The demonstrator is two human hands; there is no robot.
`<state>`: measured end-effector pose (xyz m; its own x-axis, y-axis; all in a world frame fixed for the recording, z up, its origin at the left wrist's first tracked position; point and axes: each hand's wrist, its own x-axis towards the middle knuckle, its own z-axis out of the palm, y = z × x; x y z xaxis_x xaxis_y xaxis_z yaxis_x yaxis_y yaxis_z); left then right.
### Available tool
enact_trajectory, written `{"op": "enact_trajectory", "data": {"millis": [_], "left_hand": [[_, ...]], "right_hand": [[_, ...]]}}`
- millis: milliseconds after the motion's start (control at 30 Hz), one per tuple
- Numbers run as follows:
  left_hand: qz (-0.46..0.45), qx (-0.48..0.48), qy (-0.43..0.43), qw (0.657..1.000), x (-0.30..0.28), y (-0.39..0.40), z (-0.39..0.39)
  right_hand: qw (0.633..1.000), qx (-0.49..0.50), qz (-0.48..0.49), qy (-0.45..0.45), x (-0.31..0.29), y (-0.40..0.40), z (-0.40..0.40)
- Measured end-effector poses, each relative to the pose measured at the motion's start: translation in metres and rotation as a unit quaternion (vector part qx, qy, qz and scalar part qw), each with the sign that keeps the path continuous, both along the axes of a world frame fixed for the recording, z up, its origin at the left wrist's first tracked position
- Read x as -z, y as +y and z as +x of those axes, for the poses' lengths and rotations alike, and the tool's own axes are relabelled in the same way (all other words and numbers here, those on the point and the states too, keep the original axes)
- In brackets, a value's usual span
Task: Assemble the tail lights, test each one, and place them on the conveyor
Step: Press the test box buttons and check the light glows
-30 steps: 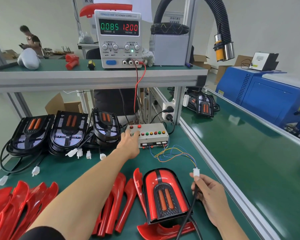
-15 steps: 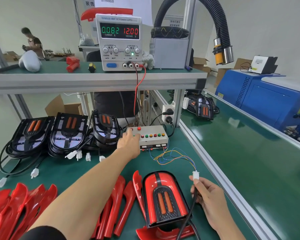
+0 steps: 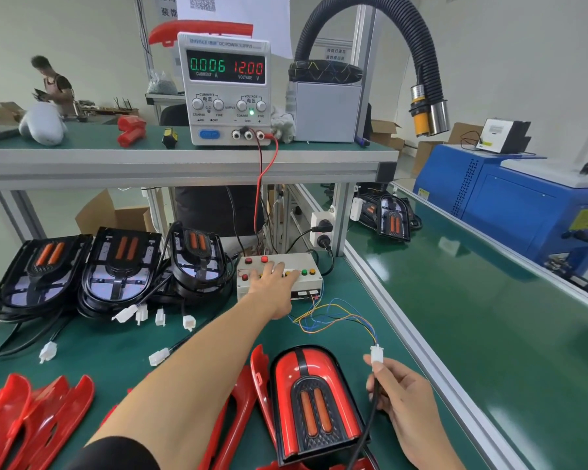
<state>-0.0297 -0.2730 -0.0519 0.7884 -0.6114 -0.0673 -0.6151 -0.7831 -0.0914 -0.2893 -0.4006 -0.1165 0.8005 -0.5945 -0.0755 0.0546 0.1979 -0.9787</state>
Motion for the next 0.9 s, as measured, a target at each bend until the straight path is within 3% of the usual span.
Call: {"op": "enact_trajectory", "data": {"millis": [900], "left_hand": [[0.004, -0.021, 0.006, 1.000, 0.006, -0.015, 0.006]], "right_hand": [[1.000, -0.006, 0.004, -0.004, 0.000, 0.001, 0.000]]}}
